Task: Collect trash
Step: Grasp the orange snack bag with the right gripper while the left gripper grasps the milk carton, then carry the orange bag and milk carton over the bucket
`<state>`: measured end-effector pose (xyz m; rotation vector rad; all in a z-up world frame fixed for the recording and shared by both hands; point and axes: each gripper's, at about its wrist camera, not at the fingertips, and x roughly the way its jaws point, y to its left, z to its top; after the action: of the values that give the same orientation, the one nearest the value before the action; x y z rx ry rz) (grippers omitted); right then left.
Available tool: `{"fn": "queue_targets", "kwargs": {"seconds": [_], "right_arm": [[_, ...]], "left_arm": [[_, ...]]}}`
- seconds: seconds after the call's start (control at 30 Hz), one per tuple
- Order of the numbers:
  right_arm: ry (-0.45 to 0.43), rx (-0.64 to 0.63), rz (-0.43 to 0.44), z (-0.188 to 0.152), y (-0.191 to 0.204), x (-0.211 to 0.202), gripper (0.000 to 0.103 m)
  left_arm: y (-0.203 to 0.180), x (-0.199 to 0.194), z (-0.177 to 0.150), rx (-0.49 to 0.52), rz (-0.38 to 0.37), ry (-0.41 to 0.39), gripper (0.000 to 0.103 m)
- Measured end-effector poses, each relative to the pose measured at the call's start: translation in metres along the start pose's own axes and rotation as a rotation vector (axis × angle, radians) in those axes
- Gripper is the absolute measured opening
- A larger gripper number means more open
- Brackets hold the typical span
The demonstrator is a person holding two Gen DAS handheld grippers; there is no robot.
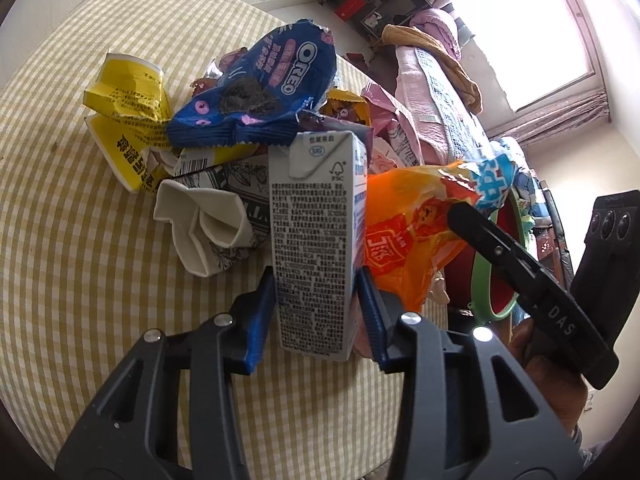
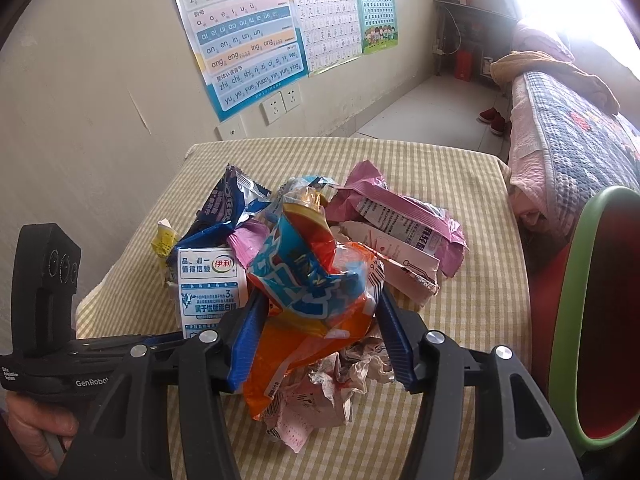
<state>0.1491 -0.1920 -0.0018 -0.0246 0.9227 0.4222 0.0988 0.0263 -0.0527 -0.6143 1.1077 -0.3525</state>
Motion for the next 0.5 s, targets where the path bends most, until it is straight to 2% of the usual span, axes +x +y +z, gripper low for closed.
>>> {"fn": "queue_targets", "kwargs": {"seconds": [0.17, 0.5], "right_arm": [[-0.026, 0.000, -0.005, 0.002, 0.000, -0.013, 0.053], [-0.067, -0.004, -0.003, 0.003, 0.004, -0.037, 0.053]], "left_arm": [[-0.014, -0.012, -0.002, 0.040, 0.041, -0.029, 0.039], [-0.043, -0.037, -0.007, 0.114, 0.074, -0.076, 0.039]]}}
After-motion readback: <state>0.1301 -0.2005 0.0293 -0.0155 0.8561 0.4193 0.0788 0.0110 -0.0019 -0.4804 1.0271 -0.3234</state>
